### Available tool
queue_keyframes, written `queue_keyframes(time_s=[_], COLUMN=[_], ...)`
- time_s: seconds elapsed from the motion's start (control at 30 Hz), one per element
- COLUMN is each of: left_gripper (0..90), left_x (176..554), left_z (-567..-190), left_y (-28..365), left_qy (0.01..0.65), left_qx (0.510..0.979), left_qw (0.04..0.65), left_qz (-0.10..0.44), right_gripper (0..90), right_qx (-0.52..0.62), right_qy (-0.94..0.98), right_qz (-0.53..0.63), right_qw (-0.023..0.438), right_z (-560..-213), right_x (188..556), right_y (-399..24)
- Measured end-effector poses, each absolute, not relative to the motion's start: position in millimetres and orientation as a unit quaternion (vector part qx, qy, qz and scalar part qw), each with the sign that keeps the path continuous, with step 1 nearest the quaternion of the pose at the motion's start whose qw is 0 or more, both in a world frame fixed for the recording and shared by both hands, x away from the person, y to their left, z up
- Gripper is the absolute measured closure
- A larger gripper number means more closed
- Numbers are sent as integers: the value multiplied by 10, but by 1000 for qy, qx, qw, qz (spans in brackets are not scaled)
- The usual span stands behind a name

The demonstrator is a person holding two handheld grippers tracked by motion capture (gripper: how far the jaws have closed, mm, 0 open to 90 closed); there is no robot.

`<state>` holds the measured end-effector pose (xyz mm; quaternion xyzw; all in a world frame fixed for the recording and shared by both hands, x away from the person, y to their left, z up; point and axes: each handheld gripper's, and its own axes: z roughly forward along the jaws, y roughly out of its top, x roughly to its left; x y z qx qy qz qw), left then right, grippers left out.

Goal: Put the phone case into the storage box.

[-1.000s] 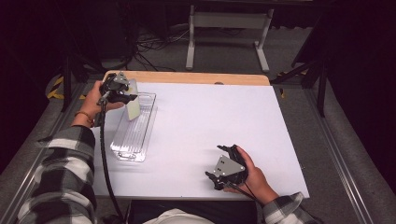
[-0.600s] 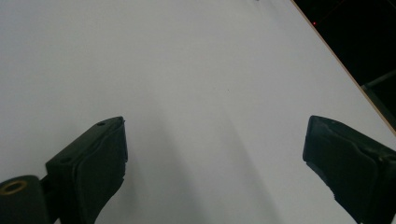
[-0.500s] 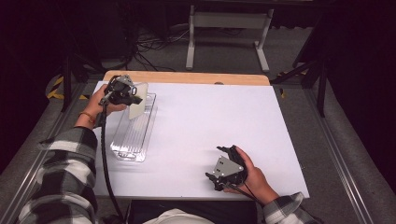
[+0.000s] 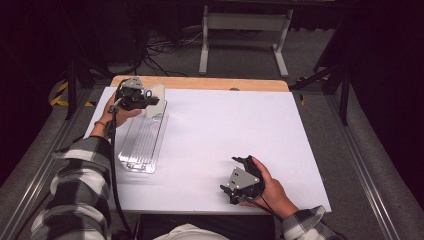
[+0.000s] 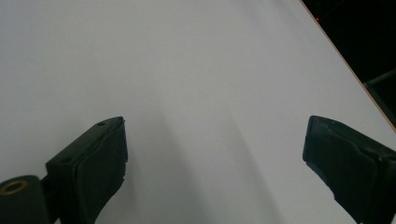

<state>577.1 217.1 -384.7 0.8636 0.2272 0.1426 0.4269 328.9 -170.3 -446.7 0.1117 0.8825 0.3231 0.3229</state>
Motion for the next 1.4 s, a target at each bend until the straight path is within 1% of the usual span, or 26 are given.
queue_keyframes(time_s=[0.03,0.13,0.2,0.27,0.3,0.4,0.43,0.47,0.5,0.63,0.67,0.7,0.73,0.8,0.9,1.0,1.1,1.2,1.27,1.33,1.4], left_gripper=[855,855,854,848,843,835,822,776,737,706,675,638,631,617,572,508,498,508,546,624,658], left_x=[5786,5813,5850,5869,5868,5875,5870,5881,5883,5872,5872,5872,5863,5859,5825,5799,5757,5718,5672,5633,5603], left_z=[-3857,-3890,-3949,-3971,-3984,-3992,-4003,-4015,-4025,-4038,-4038,-4035,-4033,-4030,-3996,-3976,-3966,-3974,-3989,-4007,-4030], left_y=[2162,2163,2159,2187,2204,2232,2220,2214,2214,2264,2264,2277,2296,2316,2389,2418,2478,2545,2575,2599,2617], left_qy=[227,228,226,233,237,241,246,249,252,264,264,267,271,276,283,285,297,306,309,307,309], left_qx=[864,861,870,866,864,869,874,881,885,884,884,886,888,886,874,871,864,857,852,849,846], left_qw=[425,432,417,418,422,405,388,365,353,344,344,328,320,317,340,342,347,352,364,370,375], left_qz=[149,141,135,144,138,151,158,171,171,175,175,189,189,197,200,206,213,219,214,218,219], right_gripper=[75,75,75,75,75,75,75,75,75,75,75,75,75,75,75,75,75,76,76,76,76], right_qx=[111,110,109,108,109,105,104,103,105,100,98,99,96,96,97,94,93,94,93,93,92], right_qy=[884,884,884,885,885,886,887,887,886,886,886,887,887,887,887,888,888,888,889,889,890], right_qz=[321,320,319,318,318,314,313,312,311,311,311,310,310,310,310,310,310,310,310,310,311], right_qw=[322,322,323,322,322,324,324,326,326,328,329,328,329,328,329,327,327,326,326,324,322], right_z=[-4467,-4472,-4478,-4480,-4481,-4481,-4482,-4480,-4480,-4471,-4470,-4471,-4472,-4472,-4468,-4467,-4466,-4465,-4464,-4461,-4458], right_x=[3291,3291,3292,3290,3287,3279,3273,3271,3265,3257,3258,3254,3255,3254,3252,3251,3250,3250,3249,3245,3241], right_y=[-1705,-1707,-1708,-1706,-1703,-1695,-1690,-1688,-1683,-1682,-1681,-1676,-1677,-1675,-1673,-1672,-1667,-1670,-1669,-1664,-1659])
